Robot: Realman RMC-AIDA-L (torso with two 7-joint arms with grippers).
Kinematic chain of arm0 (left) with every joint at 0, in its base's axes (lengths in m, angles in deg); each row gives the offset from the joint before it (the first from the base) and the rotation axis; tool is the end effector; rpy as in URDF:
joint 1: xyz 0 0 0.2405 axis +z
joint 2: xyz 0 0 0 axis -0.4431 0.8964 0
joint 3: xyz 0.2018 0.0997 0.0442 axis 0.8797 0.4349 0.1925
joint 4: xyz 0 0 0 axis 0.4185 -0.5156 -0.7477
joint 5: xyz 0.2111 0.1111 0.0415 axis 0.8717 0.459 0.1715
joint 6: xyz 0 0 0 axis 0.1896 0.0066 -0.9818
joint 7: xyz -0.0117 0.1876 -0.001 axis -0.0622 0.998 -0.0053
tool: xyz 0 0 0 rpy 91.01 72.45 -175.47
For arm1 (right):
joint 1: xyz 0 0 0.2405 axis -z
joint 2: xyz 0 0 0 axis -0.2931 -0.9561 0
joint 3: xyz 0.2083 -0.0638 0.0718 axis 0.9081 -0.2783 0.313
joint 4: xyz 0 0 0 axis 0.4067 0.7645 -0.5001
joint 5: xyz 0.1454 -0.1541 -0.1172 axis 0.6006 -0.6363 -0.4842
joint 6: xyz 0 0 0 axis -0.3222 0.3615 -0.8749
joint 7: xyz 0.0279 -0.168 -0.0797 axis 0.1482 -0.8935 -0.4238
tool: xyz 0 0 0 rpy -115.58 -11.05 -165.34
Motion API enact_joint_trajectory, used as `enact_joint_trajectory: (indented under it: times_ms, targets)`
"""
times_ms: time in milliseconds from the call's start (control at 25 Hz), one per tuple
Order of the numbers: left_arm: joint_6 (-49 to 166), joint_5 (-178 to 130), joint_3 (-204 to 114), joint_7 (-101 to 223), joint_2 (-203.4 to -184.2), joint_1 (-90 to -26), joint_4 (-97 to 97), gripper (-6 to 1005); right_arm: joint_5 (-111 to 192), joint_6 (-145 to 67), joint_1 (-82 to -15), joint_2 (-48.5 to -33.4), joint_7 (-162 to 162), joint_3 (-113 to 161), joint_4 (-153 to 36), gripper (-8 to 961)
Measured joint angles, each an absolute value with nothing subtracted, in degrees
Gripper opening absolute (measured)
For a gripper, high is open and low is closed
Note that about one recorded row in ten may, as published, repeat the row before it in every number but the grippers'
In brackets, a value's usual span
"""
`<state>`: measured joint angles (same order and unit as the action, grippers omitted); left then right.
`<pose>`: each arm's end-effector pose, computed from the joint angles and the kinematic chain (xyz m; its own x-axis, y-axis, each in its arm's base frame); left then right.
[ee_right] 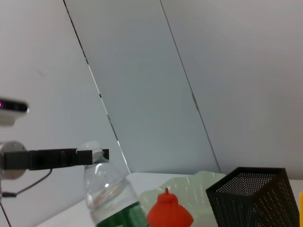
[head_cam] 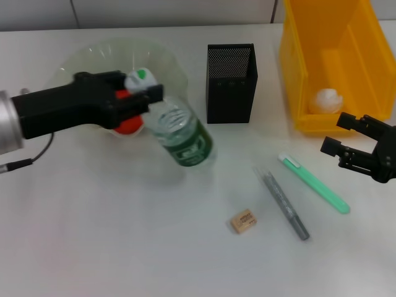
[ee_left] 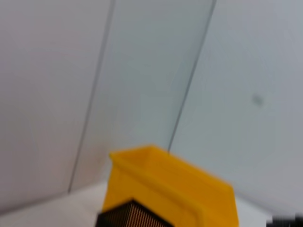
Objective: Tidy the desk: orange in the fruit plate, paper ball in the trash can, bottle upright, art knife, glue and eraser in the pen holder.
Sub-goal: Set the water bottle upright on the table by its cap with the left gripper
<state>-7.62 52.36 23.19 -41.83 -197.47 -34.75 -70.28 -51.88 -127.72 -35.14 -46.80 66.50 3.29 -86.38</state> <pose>-0.1835 0.3534 0.0119 0.6976 0.3593 0.6198 0.5761 -0.7957 -0.1871 0.2993 0.2977 0.0066 0.6011 -0.3047 -0.7388 -0.6119 -0.7701 -0.1803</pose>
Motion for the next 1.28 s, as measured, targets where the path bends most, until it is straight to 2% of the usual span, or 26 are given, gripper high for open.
enact_joint_trajectory:
  times_ms: [480, 800, 1280]
  targets:
    - [-33.3, 34.8, 1.6, 4.3, -197.31, -38.8, -25.8, 511, -51.3, -125.9, -38.0, -47.33, 67.2, 3.7, -83.9, 818]
    - [-36.9, 34.7, -5.8, 22.6, -197.49, -38.1, -14.5, 526, -51.2, -124.9, -40.3, -47.52, 67.0, 4.0, -82.1, 817]
    - [-33.8, 34.5, -8.4, 37.8, -197.80, -40.3, -5.4, 548, -50.5, -124.9, -41.5, -47.59, 65.2, 4.1, -79.7, 817]
